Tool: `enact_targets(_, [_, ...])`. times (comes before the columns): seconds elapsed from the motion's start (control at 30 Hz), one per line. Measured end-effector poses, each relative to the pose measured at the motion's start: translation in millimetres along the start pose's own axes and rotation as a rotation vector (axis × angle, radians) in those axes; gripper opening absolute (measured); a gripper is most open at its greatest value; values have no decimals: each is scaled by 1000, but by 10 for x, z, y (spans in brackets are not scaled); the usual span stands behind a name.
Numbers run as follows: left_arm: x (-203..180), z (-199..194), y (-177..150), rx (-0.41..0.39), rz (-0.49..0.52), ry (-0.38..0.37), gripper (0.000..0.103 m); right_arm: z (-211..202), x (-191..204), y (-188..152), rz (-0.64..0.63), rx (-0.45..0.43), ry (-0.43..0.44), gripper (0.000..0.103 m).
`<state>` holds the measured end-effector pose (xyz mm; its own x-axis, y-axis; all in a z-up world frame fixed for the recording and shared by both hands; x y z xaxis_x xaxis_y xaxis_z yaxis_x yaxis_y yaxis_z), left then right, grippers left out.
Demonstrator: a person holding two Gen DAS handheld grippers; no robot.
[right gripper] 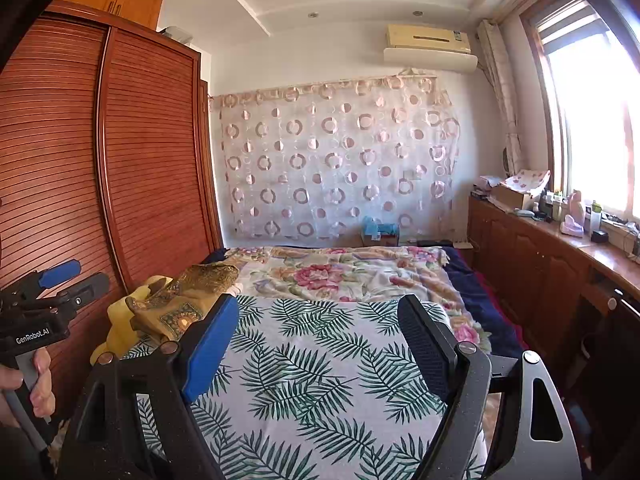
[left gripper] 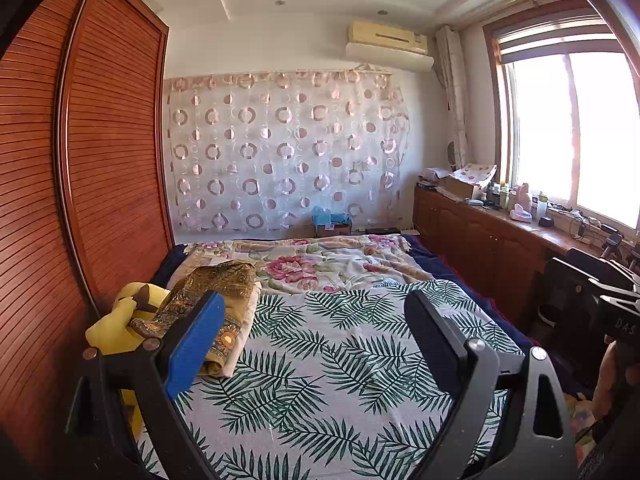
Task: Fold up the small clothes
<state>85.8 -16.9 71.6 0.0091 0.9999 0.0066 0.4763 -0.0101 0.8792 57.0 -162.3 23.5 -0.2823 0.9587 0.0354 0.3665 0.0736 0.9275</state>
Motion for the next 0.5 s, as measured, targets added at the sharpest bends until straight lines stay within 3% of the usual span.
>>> enact_targets(0.5, [-3,2,-5,-1,0,0,92,-18,12,-22,1,-2,-5,83])
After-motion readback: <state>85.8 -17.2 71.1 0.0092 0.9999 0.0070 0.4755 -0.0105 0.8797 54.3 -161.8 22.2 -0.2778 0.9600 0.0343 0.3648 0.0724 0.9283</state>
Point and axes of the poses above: each gripper's, at about its wrist camera, not at the fingertips, and z roughly the way its jaws point, x to its left, y to its top, the point moved 10 cm from there along z, roughly the way its jaws point, and after that the axes turned 10 degrees about x, right-handed, at the moved point
